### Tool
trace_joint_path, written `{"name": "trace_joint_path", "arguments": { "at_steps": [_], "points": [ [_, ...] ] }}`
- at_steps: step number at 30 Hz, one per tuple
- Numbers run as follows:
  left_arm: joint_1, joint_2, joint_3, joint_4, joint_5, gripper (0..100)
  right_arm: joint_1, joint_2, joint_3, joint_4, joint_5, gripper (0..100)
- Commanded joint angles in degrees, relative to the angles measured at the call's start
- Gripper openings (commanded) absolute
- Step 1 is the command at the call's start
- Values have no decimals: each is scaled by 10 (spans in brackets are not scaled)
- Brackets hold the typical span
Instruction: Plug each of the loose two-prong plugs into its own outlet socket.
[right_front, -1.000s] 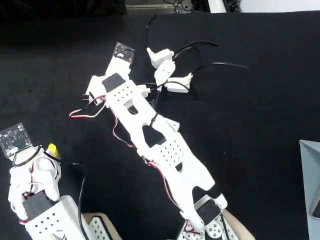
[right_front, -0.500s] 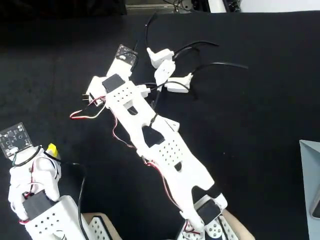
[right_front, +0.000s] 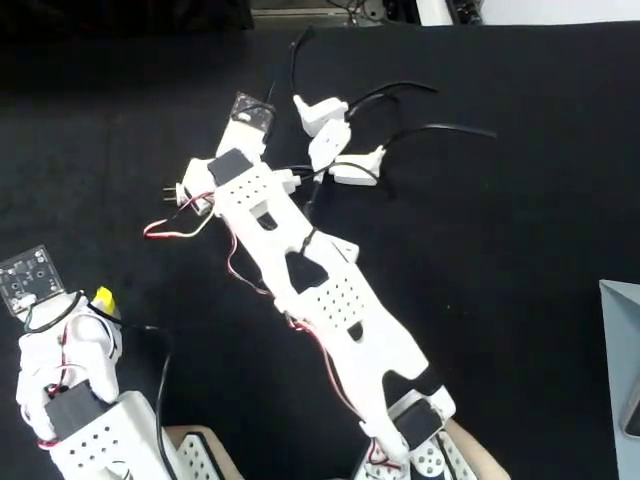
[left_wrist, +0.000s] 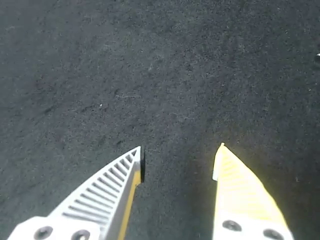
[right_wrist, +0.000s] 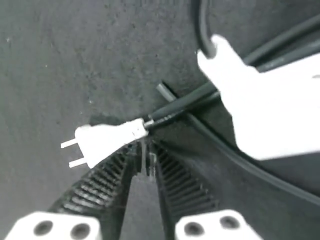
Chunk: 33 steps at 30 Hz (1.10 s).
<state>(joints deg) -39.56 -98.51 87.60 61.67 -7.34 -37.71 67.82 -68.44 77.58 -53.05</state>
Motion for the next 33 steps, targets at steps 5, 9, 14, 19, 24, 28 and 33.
{"name": "trace_joint_path", "arguments": {
  "at_steps": [5,9,14,19,24,28,33],
  "points": [
    [36,-4,-43,-14,1,239,-3,-4,-263,238,89,14],
    [73,-4,-47,-43,0,240,24,-32,-262,237,155,12],
    [94,1,-58,-75,-14,284,61,-76,-260,238,188,11],
    [102,2,-100,-54,-18,310,58,-145,-183,239,207,11],
    [116,3,-153,-21,-19,313,52,-298,0,237,245,12],
    [145,45,-182,-14,-19,314,62,-429,154,236,273,12],
    [165,178,-247,-17,-22,315,84,-574,338,234,279,13]
  ]
}}
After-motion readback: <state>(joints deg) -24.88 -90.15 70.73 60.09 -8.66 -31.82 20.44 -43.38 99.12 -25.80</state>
